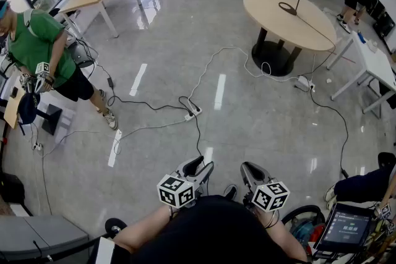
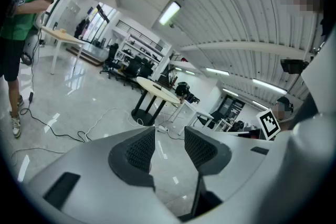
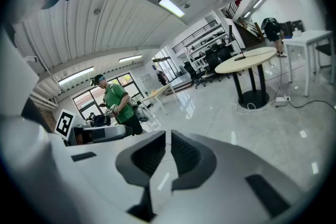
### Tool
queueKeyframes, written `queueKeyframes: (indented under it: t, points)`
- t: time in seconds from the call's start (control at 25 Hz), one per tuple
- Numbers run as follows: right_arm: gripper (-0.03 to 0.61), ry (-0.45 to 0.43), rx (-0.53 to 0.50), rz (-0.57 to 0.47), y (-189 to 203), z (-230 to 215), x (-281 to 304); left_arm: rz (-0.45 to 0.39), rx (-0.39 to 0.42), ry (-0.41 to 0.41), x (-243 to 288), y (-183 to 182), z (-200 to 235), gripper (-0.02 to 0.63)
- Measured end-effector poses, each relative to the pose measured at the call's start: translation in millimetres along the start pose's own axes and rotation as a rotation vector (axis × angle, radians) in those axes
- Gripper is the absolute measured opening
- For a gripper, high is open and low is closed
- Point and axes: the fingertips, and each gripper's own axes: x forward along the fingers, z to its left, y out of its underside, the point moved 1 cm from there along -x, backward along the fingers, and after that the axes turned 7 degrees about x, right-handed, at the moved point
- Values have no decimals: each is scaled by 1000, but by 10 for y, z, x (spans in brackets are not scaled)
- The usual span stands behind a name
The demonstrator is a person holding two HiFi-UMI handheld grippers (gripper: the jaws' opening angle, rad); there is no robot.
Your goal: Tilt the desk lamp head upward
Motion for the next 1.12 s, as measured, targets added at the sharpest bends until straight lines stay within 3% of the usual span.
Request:
queueKeyframes:
  t: [0.16,0.8,1.12]
  points:
    - [32,-2,-9,-46,-246,-204,79,-31,33,8,278,-154,17,184]
    - [32,-38,-10,-22,-253,-337,143,-5,2,-40,420,-45,36,184]
    - [32,-31,35,-58,-519,-791,4,19,42,-43,869,-128,-204,184]
